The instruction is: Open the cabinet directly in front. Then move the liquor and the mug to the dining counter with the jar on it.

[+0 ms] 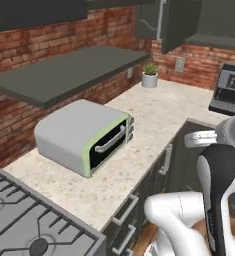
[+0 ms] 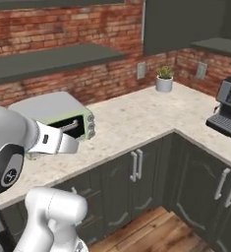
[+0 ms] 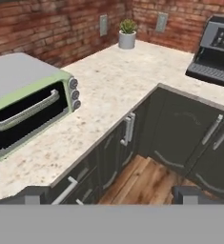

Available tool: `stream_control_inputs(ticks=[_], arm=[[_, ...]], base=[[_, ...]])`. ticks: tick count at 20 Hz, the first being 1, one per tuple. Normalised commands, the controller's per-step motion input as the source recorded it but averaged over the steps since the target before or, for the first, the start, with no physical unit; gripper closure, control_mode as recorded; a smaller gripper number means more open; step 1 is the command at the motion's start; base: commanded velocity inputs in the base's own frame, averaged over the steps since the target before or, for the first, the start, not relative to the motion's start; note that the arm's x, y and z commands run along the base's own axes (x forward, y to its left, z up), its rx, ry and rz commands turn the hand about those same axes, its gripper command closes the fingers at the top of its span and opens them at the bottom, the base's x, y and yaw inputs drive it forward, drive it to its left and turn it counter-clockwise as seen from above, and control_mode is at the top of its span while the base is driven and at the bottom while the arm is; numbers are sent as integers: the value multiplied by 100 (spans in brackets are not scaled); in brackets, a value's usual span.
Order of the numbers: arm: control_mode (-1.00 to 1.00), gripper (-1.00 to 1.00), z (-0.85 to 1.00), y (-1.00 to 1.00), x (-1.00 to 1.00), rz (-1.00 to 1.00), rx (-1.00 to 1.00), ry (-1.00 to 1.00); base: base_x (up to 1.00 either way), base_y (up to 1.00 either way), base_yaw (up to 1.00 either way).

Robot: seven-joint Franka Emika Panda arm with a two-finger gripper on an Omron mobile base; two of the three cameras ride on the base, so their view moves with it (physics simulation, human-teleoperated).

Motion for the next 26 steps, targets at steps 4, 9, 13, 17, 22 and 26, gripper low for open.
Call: stream_control_inputs(ticks=[4, 9, 13, 17, 22, 26], arm=[[100, -100, 0, 0, 0, 0, 0, 0], [100, -100, 0, 0, 0, 0, 0, 0], [100, -100, 0, 0, 0, 0, 0, 0], [100, -100, 0, 0, 0, 0, 0, 0], [100, -100, 0, 0, 0, 0, 0, 0], [100, -100, 0, 0, 0, 0, 0, 0]], base=[[100, -7, 44], [90, -58, 34], [89, -100, 27], [92, -100, 23], [97, -100, 24], [41, -55, 14]])
